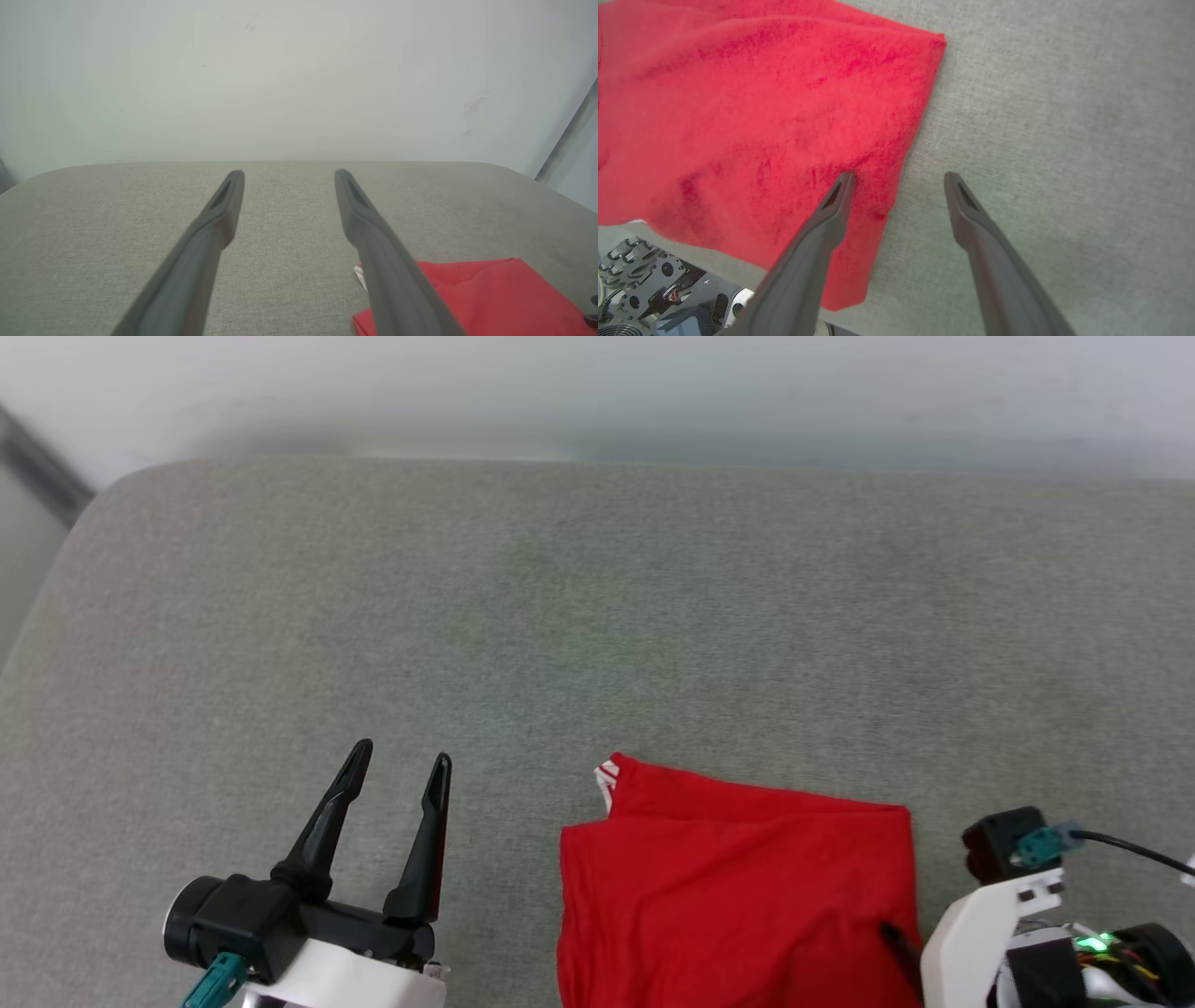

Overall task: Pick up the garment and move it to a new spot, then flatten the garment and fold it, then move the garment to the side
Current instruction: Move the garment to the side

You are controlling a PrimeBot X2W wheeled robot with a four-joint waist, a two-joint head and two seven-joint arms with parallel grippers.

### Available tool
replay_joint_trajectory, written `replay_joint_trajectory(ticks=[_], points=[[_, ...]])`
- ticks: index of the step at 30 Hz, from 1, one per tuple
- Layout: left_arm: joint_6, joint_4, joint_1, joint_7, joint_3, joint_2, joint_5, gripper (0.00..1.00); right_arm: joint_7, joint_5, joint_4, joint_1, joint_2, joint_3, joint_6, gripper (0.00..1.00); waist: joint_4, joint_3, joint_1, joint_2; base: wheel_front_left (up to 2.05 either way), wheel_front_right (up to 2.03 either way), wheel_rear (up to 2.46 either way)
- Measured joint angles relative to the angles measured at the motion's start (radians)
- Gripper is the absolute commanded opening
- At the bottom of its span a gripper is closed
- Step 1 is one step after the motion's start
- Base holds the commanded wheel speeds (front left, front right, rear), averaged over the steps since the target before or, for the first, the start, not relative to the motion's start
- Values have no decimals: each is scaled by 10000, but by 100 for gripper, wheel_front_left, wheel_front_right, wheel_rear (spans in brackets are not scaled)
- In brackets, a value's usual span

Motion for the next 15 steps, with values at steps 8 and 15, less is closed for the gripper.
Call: replay_joint_trajectory(ticks=[8, 15], points=[[0, 92, -249, -2, -174, 119, -75, 100, 234, -219, 1166, -362, 305, 207, 0, 100, 656, 474, 0, 0, 0, 0, 0], [2, 222, -338, 0, -286, 138, -73, 100, -173, -349, 2004, -702, 38, 719, -21, 38, 939, 671, -2, 0, 0, 0, 0]])
